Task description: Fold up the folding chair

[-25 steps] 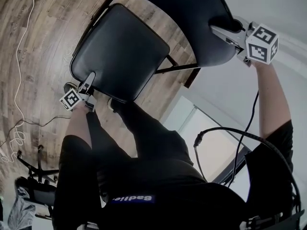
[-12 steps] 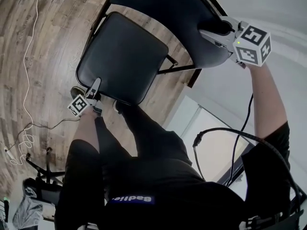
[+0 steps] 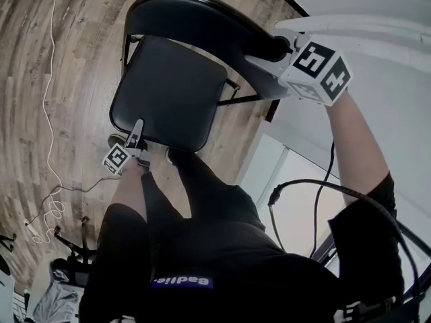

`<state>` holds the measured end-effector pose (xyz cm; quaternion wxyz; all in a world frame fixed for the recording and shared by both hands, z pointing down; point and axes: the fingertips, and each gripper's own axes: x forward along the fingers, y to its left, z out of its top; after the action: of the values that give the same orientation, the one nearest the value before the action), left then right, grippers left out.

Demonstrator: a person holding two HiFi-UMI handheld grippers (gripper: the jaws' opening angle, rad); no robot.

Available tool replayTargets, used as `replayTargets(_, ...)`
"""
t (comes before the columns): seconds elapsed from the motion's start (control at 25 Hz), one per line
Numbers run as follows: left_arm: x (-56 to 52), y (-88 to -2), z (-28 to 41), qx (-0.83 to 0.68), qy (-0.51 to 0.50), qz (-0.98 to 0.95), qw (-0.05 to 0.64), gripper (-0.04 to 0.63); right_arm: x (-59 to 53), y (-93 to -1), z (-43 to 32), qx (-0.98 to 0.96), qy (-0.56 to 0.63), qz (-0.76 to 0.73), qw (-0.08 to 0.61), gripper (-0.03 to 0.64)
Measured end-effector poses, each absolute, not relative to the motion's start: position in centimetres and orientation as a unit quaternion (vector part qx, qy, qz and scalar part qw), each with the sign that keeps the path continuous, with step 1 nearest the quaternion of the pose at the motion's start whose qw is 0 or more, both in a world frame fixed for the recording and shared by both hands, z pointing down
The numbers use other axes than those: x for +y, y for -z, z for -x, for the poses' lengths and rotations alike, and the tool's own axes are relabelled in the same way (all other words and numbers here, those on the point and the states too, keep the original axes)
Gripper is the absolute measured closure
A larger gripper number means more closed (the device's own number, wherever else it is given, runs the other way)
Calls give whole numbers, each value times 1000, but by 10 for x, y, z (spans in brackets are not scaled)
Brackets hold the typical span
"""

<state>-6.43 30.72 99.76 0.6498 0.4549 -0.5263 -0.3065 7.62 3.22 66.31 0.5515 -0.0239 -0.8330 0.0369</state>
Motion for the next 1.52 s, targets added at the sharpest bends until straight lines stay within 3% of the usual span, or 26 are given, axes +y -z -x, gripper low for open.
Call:
replayTargets(0.36, 283, -933, 62, -535, 300, -445, 652, 354, 58, -621, -73, -830, -4, 3, 558, 522)
replayTargets(1.52, 159, -793, 40, -567, 273, -414, 658, 388, 101, -557, -79, -825, 49, -11, 563, 549)
